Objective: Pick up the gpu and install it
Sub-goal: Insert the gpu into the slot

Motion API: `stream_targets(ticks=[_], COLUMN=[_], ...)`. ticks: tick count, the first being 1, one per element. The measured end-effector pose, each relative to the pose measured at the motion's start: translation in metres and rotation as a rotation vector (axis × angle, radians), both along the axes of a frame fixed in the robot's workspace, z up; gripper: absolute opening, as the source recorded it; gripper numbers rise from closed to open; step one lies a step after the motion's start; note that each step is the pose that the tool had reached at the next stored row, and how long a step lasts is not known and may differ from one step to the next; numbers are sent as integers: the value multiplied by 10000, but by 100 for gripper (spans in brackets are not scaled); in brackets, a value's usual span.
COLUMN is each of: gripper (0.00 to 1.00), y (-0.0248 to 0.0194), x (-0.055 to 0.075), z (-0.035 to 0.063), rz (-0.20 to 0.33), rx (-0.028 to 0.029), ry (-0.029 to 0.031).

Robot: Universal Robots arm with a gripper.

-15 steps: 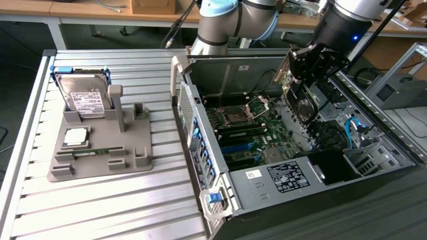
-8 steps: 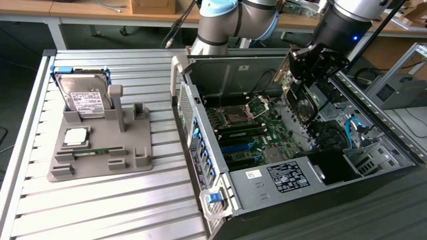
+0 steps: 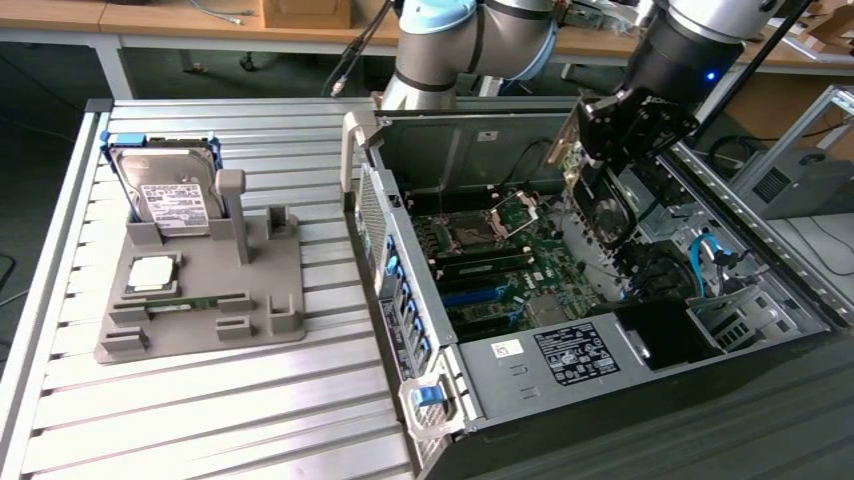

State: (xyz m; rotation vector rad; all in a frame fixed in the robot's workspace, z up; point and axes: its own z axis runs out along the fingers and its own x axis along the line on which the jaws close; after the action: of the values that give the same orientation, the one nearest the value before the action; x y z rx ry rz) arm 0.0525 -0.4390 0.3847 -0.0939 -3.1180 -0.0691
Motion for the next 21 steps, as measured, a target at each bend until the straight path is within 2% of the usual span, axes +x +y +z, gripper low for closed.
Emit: stream_targets(ticks=[21], gripper=[27], y=[0], x=[0], z=[-8], rz=[4098], rx=[-3], ry=[0])
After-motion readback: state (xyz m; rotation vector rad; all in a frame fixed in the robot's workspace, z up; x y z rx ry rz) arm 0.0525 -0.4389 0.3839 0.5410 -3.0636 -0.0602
